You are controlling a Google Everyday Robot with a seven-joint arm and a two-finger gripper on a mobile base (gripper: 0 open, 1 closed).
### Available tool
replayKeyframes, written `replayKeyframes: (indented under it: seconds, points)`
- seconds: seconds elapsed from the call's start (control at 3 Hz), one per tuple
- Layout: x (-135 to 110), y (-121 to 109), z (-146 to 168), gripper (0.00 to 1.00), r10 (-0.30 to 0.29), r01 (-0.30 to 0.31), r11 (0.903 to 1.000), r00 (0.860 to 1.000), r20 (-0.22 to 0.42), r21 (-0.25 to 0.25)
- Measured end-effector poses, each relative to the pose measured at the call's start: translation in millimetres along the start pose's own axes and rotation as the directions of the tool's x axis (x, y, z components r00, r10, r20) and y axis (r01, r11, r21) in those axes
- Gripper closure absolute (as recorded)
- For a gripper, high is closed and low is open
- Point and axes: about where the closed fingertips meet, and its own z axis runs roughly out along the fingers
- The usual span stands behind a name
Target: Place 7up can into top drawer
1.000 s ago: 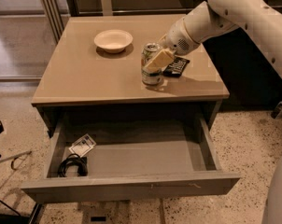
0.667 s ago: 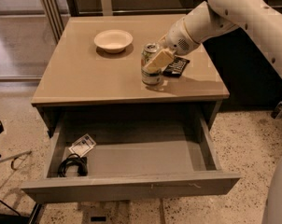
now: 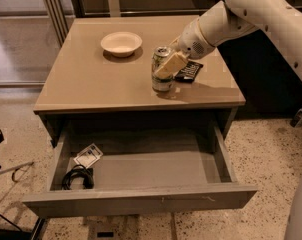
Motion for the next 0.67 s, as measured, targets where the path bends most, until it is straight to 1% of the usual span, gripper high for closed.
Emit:
replayKeyframes:
  seconds: [0.33,0.67]
  points:
    - [-8.8,23.6,-18.4,1.0,-0.033,0.033,0.9992,0.999,0.035,-0.02]
    - [-15.9,65.0,-47.9,1.0,-0.074,0.077,0.9963,0.995,0.069,-0.038]
